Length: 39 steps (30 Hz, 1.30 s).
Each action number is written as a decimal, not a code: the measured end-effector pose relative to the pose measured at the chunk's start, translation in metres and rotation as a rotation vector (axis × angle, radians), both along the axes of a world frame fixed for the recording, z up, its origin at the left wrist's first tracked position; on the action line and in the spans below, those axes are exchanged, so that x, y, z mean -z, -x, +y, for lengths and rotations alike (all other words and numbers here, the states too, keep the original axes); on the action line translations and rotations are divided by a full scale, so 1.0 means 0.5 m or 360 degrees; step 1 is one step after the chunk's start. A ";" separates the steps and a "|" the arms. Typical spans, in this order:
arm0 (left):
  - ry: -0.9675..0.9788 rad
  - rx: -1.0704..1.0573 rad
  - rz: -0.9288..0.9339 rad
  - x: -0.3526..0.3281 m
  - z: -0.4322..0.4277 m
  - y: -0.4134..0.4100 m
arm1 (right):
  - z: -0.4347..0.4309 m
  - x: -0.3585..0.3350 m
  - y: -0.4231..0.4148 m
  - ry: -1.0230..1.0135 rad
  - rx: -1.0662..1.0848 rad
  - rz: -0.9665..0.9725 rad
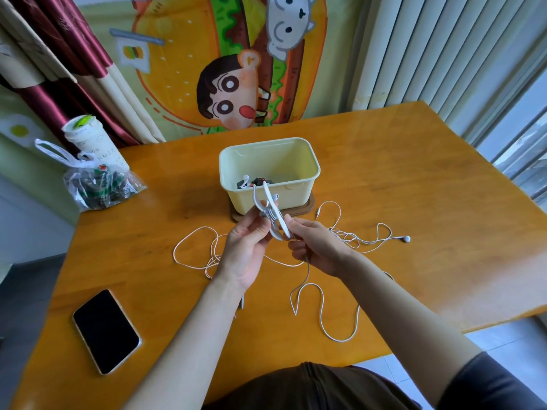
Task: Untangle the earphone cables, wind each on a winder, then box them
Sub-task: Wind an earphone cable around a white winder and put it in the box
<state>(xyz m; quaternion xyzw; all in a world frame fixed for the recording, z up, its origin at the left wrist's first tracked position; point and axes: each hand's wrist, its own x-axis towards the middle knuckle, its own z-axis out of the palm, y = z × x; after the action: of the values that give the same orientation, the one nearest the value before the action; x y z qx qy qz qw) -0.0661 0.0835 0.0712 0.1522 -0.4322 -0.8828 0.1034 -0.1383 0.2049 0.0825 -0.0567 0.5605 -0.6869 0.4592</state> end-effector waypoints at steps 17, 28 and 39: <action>-0.0276 -0.0144 -0.0078 -0.013 -0.011 0.013 | -0.026 0.003 0.004 -0.0451 0.0371 0.1258; -0.0433 -0.0318 -0.0072 -0.016 -0.025 0.013 | -0.015 0.013 -0.002 -0.0585 0.0114 0.1448; 0.1081 -0.0548 -0.0335 0.038 -0.028 0.005 | -0.026 0.005 -0.036 -0.0664 -0.0009 0.1773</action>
<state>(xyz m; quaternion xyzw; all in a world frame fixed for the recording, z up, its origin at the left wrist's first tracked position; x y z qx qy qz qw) -0.0688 0.0694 0.0523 0.2692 -0.6761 -0.6388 0.2497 -0.1202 0.1918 0.0798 -0.3186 0.8400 -0.4279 0.0993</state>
